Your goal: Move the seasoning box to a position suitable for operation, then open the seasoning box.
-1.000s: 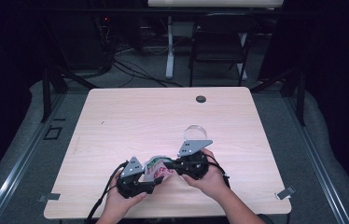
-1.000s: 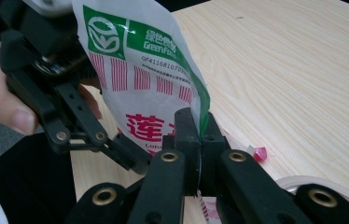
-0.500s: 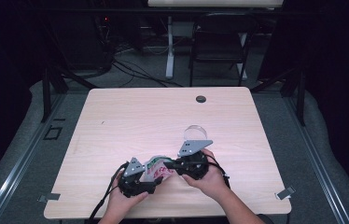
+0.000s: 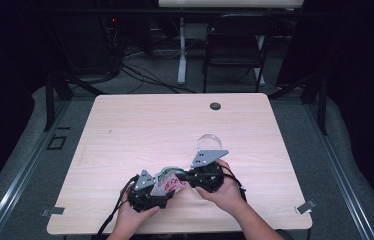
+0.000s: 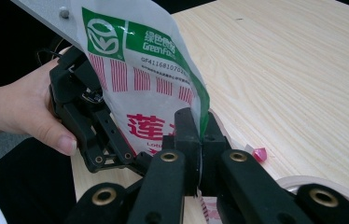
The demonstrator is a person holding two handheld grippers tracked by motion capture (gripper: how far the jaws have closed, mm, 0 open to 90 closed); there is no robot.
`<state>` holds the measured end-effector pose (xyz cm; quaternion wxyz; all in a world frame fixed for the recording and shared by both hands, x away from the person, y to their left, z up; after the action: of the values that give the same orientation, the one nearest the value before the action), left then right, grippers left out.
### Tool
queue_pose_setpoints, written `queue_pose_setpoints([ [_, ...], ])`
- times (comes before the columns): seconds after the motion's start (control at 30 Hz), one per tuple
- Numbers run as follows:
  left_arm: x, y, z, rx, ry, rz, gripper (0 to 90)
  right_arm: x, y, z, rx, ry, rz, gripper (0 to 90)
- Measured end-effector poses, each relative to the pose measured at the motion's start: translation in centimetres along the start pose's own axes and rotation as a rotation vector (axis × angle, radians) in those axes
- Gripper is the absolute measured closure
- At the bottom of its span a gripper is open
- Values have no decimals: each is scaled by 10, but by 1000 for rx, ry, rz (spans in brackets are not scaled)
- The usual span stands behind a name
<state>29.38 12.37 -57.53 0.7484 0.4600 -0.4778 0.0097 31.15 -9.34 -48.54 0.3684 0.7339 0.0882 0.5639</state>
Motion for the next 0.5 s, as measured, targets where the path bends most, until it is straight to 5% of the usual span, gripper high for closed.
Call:
queue_pose_setpoints([
  [0.5,-5,-16,1,18,5,-89,222,0,0,0,2,3,0,896],
])
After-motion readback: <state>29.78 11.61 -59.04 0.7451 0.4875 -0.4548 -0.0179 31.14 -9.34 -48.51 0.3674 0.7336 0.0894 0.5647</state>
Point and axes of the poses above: each handheld gripper's, and its own axes: y roughly backward along the jaws, x roughly out of its top, z roughly to its right, the point moved 1 cm from there along -y, roughly forward along the jaws, and after that the axes turned 7 degrees about -z, right-handed, at the moved point
